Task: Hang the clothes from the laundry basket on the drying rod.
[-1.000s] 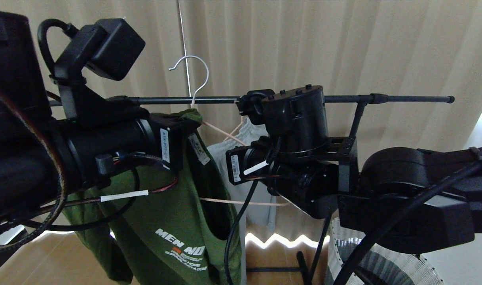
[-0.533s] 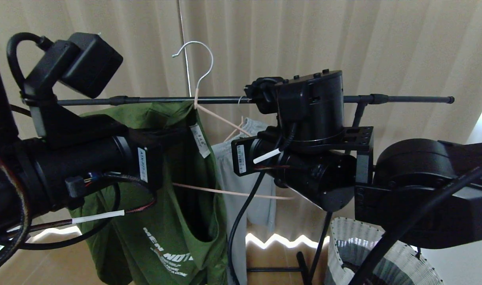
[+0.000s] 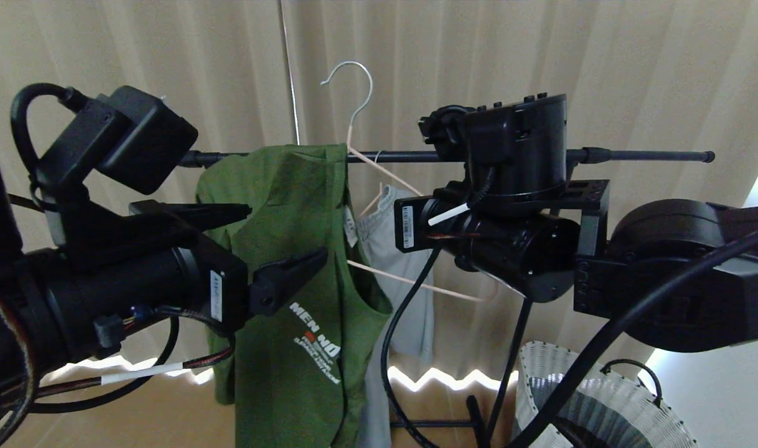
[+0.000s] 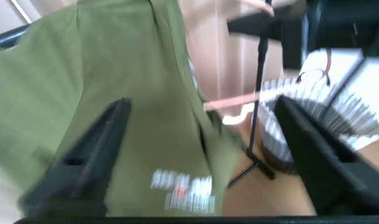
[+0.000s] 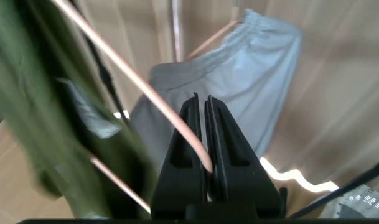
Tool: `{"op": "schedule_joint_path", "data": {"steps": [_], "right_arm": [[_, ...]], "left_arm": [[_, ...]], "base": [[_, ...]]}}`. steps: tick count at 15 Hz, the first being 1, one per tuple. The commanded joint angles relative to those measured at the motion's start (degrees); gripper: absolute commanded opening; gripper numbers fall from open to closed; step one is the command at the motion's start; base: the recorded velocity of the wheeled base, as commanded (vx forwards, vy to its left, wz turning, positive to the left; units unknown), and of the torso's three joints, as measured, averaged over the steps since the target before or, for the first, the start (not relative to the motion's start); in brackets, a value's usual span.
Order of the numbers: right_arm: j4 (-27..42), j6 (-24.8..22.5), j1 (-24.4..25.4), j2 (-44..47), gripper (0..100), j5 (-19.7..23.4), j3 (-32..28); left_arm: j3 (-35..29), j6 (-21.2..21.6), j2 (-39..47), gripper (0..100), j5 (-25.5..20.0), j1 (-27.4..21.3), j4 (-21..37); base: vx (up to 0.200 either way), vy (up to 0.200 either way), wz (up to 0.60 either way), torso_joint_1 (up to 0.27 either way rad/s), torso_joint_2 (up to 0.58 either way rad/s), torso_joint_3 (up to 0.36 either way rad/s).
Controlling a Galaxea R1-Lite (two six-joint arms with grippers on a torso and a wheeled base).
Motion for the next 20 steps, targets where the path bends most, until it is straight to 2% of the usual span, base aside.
{"op": "schedule_joint_path", "data": {"steps": [1,3,6,8,10,13,15,16,18,20], "right_arm": [[-0.1,0.0,-1.6,-0.4,0,-0.1,0.1],[-0.1,-0.2,-2.9,-1.7,0,-0.1,0.4],[-0.6,-2.9,-3.6,-8.7,0,0.5,7.2],[-0.8,-4.9,-3.6,-13.6,0,0.7,13.1],[-0.9,-4.9,-3.6,-16.5,0,1.8,17.6],[-6.6,-6.7,-3.5,-18.3,0,4.4,26.1],[-13.1,-9.7,-3.6,-18.4,0,5.6,29.1],[-17.7,-12.9,-3.6,-18.8,0,6.9,31.8],[-23.9,-16.1,-3.5,-18.8,0,8.3,35.7],[-25.5,-17.3,-3.3,-18.8,0,8.6,36.4]], "left_arm": [[1.0,0.5,-1.6,100,-0.1,-0.1,0.0],[2.3,1.8,-3.5,100,-0.6,-0.1,0.0],[5.6,5.6,-7.1,100,-0.8,1.3,-0.5],[6.1,8.0,-8.1,100,-0.8,1.6,-2.3],[5.8,10.1,-7.9,100,-1.2,3.2,-4.0],[5.8,12.1,-5.5,100,-11.3,9.2,-4.3],[5.4,14.7,-3.5,100,-15.8,11.2,-4.3],[4.7,17.4,-1.7,100,-19.5,12.9,-4.3],[3.1,21.9,1.4,100,-22.5,13.8,-4.3],[1.9,24.3,2.8,100,-22.6,13.8,-4.3]], "base": [[0.0,0.0,0.0,0.0,0.0,0.0],[0.0,0.0,0.0,0.0,0.0,0.0],[0.0,0.0,0.0,0.0,0.0,0.0],[0.0,0.0,0.0,0.0,0.0,0.0],[0.0,0.0,0.0,0.0,0.0,0.0],[0.0,0.0,0.0,0.0,0.0,0.0],[0.0,0.0,0.0,0.0,0.0,0.0],[0.0,0.0,0.0,0.0,0.0,0.0],[0.0,0.0,0.0,0.0,0.0,0.0],[0.0,0.0,0.0,0.0,0.0,0.0]]}}
